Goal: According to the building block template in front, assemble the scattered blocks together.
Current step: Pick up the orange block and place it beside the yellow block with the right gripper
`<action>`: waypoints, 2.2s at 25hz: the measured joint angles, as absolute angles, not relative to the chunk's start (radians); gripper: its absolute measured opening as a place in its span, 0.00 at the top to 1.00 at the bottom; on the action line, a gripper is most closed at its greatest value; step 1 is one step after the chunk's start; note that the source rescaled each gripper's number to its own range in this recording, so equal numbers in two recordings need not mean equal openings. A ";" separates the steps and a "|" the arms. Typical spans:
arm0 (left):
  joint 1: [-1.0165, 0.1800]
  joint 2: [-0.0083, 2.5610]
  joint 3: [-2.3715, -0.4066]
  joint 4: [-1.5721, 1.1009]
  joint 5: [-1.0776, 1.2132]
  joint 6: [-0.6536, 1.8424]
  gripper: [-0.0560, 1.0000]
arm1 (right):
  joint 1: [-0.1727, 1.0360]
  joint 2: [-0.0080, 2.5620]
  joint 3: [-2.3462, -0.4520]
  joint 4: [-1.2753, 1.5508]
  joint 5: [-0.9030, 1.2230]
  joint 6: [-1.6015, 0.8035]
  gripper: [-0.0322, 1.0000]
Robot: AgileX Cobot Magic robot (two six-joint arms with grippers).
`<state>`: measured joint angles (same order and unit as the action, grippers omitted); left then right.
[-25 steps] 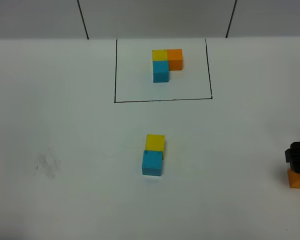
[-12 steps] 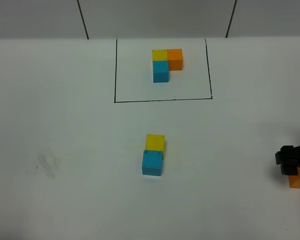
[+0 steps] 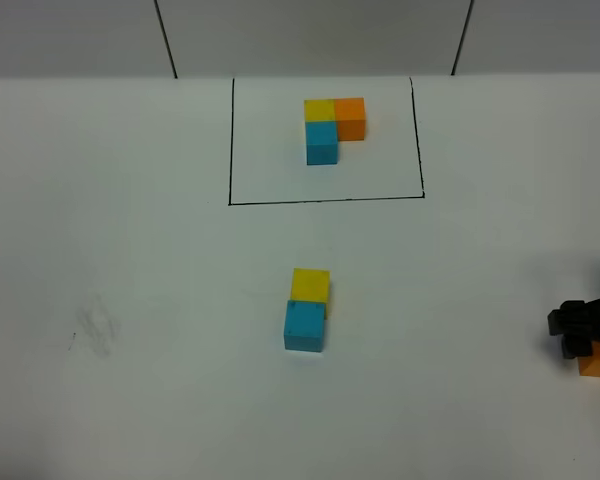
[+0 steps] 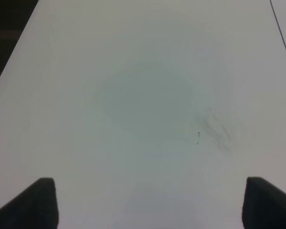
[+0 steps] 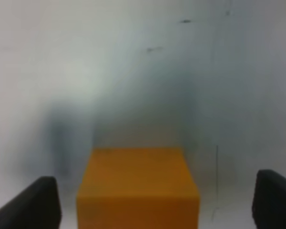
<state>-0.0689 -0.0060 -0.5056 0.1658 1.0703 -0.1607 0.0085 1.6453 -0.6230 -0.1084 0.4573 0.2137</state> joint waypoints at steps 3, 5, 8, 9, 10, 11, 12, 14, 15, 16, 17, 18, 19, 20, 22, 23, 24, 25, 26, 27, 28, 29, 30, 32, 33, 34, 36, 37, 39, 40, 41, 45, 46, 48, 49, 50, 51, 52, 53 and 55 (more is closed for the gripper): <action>-0.069 -0.006 -0.506 0.166 1.070 -0.161 0.32 | 0.008 1.656 -0.623 -0.108 0.454 0.210 0.60; -0.069 -0.006 -0.506 0.166 1.070 -0.161 0.32 | 0.008 1.659 -0.623 -0.107 0.454 0.208 0.93; -0.069 -0.006 -0.506 0.166 1.070 -0.161 0.32 | 0.008 1.658 -0.623 -0.107 0.452 0.177 0.93; -0.069 -0.006 -0.506 0.166 1.070 -0.161 0.32 | 0.008 1.656 -0.623 -0.107 0.452 0.158 0.93; -0.069 -0.006 -0.506 0.166 1.070 -0.161 0.32 | 0.013 1.649 -0.623 -0.106 0.454 0.132 0.93; -0.069 -0.006 -0.506 0.166 1.070 -0.161 0.32 | 0.023 1.637 -0.623 -0.099 0.456 0.109 0.93; -0.069 -0.006 -0.506 0.166 1.070 -0.161 0.32 | 0.032 1.623 -0.623 -0.081 0.456 0.073 0.93; -0.069 -0.006 -0.506 0.166 1.070 -0.161 0.32 | 0.064 1.600 -0.637 -0.044 0.464 0.006 0.93; -0.069 -0.006 -0.506 0.166 1.070 -0.161 0.32 | 0.080 1.597 -0.651 -0.027 0.475 -0.029 0.93; -0.069 -0.006 -0.506 0.166 1.070 -0.161 0.32 | 0.103 1.595 -0.673 -0.011 0.492 -0.078 0.93; -0.069 -0.006 -0.506 0.166 1.070 -0.161 0.32 | 0.124 1.595 -0.699 0.000 0.512 -0.134 0.93; -0.069 -0.006 -0.506 0.166 1.070 -0.161 0.32 | 0.156 1.595 -0.729 0.011 0.533 -0.194 0.93; -0.069 -0.006 -0.506 0.166 1.070 -0.161 0.32 | 0.186 1.598 -0.762 0.018 0.550 -0.245 0.93; -0.069 -0.006 -0.506 0.166 1.070 -0.161 0.32 | 0.212 1.603 -0.791 0.022 0.567 -0.302 0.93; -0.069 -0.006 -0.506 0.166 1.070 -0.161 0.32 | 0.270 1.626 -0.863 0.024 0.598 -0.395 0.93; -0.069 -0.006 -0.506 0.166 1.070 -0.161 0.32 | 0.292 1.645 -0.898 0.024 0.613 -0.430 0.93; -0.069 -0.006 -0.506 0.166 1.070 -0.161 0.32 | 0.317 1.665 -0.927 0.024 0.627 -0.457 0.93; -0.069 -0.006 -0.506 0.166 1.070 -0.161 0.32 | 0.336 1.687 -0.955 0.024 0.639 -0.480 0.93; -0.069 -0.006 -0.506 0.166 1.070 -0.161 0.32 | 0.362 1.723 -0.993 0.024 0.659 -0.511 0.93; -0.069 -0.006 -0.506 0.166 1.070 -0.161 0.32 | 0.379 1.748 -1.022 0.024 0.678 -0.534 0.93; -0.069 -0.006 -0.506 0.166 1.070 -0.161 0.32 | 0.398 1.779 -1.045 0.023 0.693 -0.561 0.93; -0.069 -0.006 -0.506 0.166 1.070 -0.161 0.32 | 0.416 1.807 -1.071 0.023 0.711 -0.587 0.93; -0.069 -0.006 -0.506 0.166 1.070 -0.161 0.32 | 0.432 1.827 -1.091 0.023 0.725 -0.608 0.93; -0.069 -0.006 -0.506 0.166 1.070 -0.161 0.32 | 0.466 1.866 -1.134 0.022 0.748 -0.658 0.93; -0.069 -0.006 -0.506 0.166 1.070 -0.161 0.32 | 0.485 1.884 -1.159 0.022 0.762 -0.683 0.93; -0.069 -0.006 -0.506 0.166 1.070 -0.161 0.32 | 0.503 1.904 -1.189 0.022 0.777 -0.705 0.93; -0.069 -0.006 -0.506 0.166 1.070 -0.161 0.32 | 0.530 1.930 -1.231 0.022 0.804 -0.733 0.93; -0.069 -0.006 -0.506 0.166 1.070 -0.161 0.32 | 0.542 1.948 -1.260 0.022 0.821 -0.744 0.93; -0.069 -0.006 -0.506 0.166 1.070 -0.161 0.32 | 0.556 1.973 -1.299 0.021 0.849 -0.754 0.93; -0.069 -0.006 -0.506 0.166 1.070 -0.161 0.32 | 0.564 1.990 -1.324 0.016 0.859 -0.757 0.93; -0.069 -0.006 -0.506 0.166 1.070 -0.161 0.32 | 0.568 2.002 -1.341 0.013 0.866 -0.759 0.93; -0.069 -0.006 -0.506 0.166 1.070 -0.161 0.32 | 0.603 2.016 -1.381 0.000 0.866 -0.778 0.93; -0.069 -0.006 -0.506 0.166 1.070 -0.161 0.32 | 0.612 2.016 -1.388 0.000 0.866 -0.781 0.93; -0.069 -0.006 -0.506 0.166 1.070 -0.161 0.32 | 0.621 2.016 -1.394 0.000 0.864 -0.783 0.93; -0.069 -0.006 -0.506 0.166 1.070 -0.161 0.32 | 0.622 2.016 -1.394 0.007 0.864 -0.783 0.93; -0.069 -0.006 -0.506 0.166 1.070 -0.161 0.32 | 0.622 2.016 -1.396 0.013 0.864 -0.783 0.93; -0.069 -0.006 -0.506 0.166 1.070 -0.161 0.32 | 0.622 2.016 -1.397 0.018 0.863 -0.784 0.93; -0.069 -0.006 -0.506 0.166 1.070 -0.161 0.32 | 0.622 2.016 -1.397 0.022 0.862 -0.785 0.93; -0.069 -0.006 -0.506 0.166 1.070 -0.161 0.32 | 0.622 2.016 -1.397 0.028 0.862 -0.788 0.93; -0.069 -0.006 -0.506 0.166 1.070 -0.161 0.32 | 0.622 2.016 -1.397 0.035 0.861 -0.794 0.93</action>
